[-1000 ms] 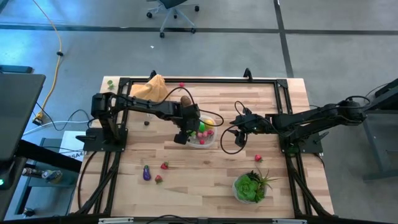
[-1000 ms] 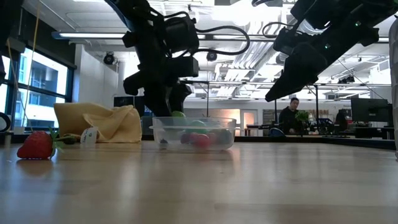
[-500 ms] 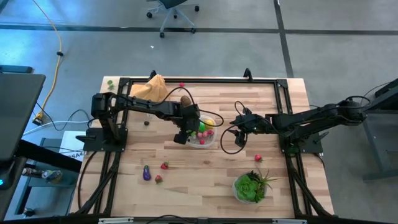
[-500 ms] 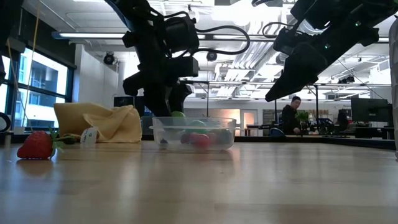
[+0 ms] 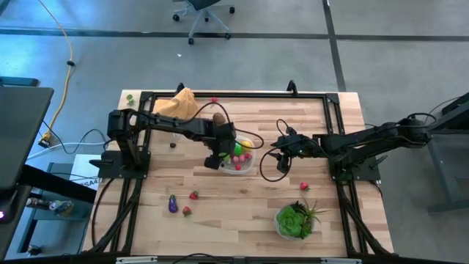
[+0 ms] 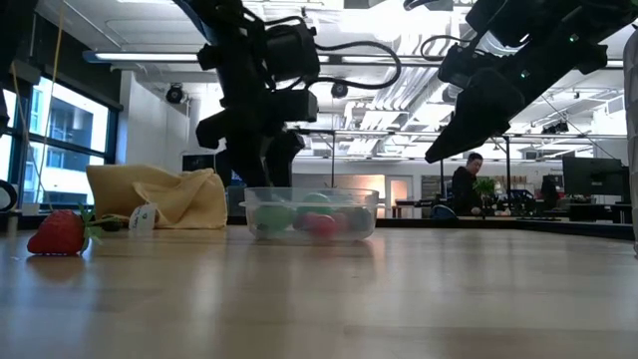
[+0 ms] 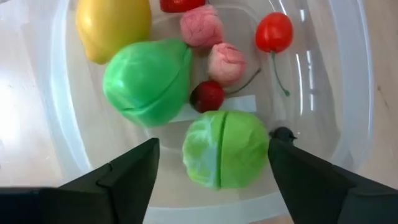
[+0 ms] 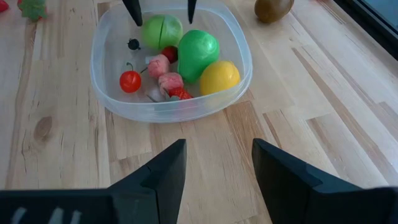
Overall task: Pick and placing Produce into tupperware
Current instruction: Put the cabbage into the transparent bin, then put the kiwi into the transparent bin
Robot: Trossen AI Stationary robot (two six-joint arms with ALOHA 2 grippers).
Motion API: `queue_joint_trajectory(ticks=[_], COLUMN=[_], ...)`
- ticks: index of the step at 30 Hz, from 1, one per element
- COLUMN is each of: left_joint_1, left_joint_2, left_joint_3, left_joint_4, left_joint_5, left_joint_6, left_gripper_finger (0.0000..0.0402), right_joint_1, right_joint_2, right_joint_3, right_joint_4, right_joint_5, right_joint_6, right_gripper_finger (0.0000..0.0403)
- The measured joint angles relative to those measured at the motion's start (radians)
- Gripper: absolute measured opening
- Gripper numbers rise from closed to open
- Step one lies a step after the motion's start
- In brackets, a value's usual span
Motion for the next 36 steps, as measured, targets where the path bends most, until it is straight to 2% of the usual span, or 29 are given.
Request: queue_joint_trajectory(ticks=[9, 20, 23, 29, 36], left_joint_1=[0.000, 0.001, 0.001, 0.040, 0.177], left_joint_2=[0.000, -0.001, -0.001, -0.002, -0.001], left_joint_3=[0.095, 0.345, 0.389, 0.402, 0.368], left_joint_4=[-0.089, -0.368, -0.446, -0.595, -0.602], left_joint_5=[0.008, -0.100, -0.158, -0.327, -0.339], left_joint_6=[0.006, 0.066, 0.069, 0.104, 0.204], left_gripper_finger=[0.0331, 0.0308, 0.0303, 0.0299, 0.0299], right_joint_1=[0.000, 0.000, 0.000, 0.000, 0.000], right_joint_2=[0.000, 0.000, 0.000, 0.000, 0.000], right_joint_3=[0.000, 0.000, 0.000, 0.000, 0.000], right_joint_4=[0.000, 0.000, 0.000, 0.000, 0.000], right_joint_5=[0.000, 0.000, 0.000, 0.000, 0.000], right_joint_6=[0.000, 0.000, 0.000, 0.000, 0.000], right_gripper_finger=[0.0176, 0.0176, 0.0176, 0.0176, 0.0176])
